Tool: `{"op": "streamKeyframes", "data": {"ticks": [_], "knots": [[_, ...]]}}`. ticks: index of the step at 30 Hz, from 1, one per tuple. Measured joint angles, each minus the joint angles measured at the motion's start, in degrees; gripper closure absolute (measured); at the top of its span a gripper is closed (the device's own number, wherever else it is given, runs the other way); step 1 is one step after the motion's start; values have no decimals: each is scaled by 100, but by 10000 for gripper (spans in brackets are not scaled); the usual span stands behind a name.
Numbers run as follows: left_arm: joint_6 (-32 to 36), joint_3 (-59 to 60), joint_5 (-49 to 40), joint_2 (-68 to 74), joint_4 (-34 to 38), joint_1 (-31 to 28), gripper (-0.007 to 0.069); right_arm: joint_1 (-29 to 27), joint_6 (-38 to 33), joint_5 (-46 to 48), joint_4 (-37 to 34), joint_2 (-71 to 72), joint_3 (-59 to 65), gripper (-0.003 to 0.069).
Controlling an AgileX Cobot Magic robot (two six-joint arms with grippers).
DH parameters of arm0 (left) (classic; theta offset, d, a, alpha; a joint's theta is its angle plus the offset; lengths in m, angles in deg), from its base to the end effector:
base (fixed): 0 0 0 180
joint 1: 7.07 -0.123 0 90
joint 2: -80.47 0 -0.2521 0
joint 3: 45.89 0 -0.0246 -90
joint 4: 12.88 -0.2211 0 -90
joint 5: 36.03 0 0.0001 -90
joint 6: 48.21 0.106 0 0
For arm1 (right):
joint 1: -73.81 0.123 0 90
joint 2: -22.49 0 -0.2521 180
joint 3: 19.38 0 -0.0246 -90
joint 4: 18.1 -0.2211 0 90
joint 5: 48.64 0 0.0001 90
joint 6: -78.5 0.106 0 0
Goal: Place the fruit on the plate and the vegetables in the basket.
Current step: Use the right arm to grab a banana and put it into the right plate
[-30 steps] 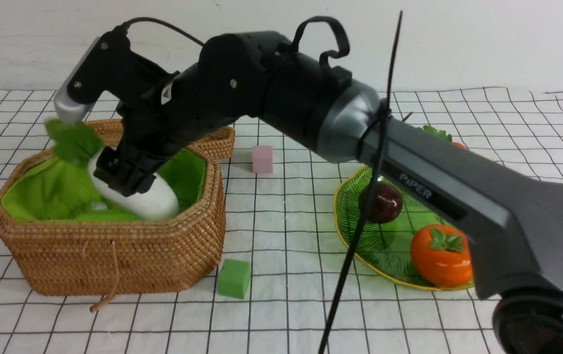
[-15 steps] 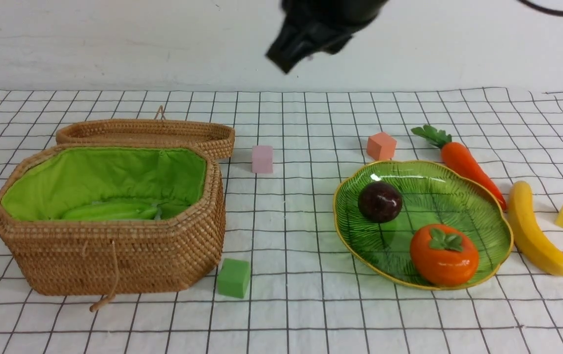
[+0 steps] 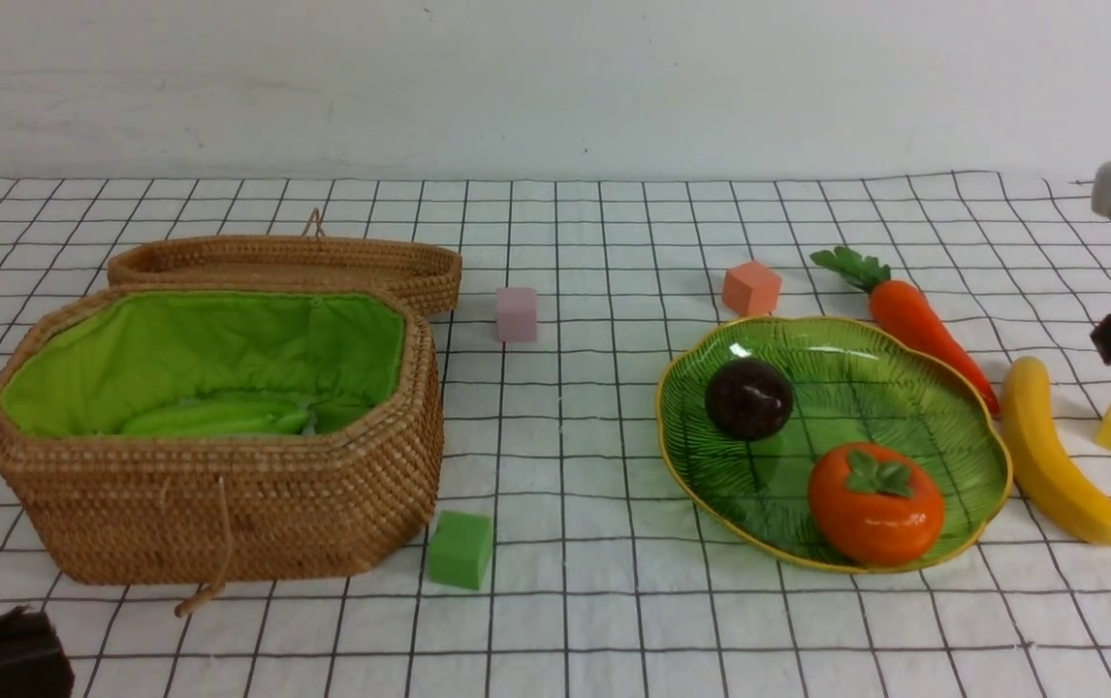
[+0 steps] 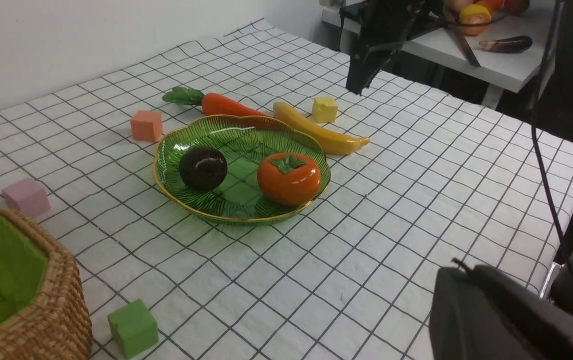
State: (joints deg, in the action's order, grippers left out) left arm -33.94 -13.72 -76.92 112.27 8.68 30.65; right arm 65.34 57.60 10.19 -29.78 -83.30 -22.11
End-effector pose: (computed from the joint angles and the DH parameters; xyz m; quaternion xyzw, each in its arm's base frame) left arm 0.0429 -0.0654 0.3521 0.3076 0.7162 -0.3012 0.5492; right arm 0.3220 -0.0294 0.2406 -0.0683 0.9808 0.0515 0.1753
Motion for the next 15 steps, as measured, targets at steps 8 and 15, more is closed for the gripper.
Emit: {"op": "streamKeyframes", "data": {"ticks": [8, 15], "knots": [[24, 0, 6, 0, -115, 0, 638, -258, -1128, -751, -281, -1031, 28, 99], [24, 0, 45, 0, -116, 0, 637, -258, -1485, -965, -205, -1652, 28, 111]]}}
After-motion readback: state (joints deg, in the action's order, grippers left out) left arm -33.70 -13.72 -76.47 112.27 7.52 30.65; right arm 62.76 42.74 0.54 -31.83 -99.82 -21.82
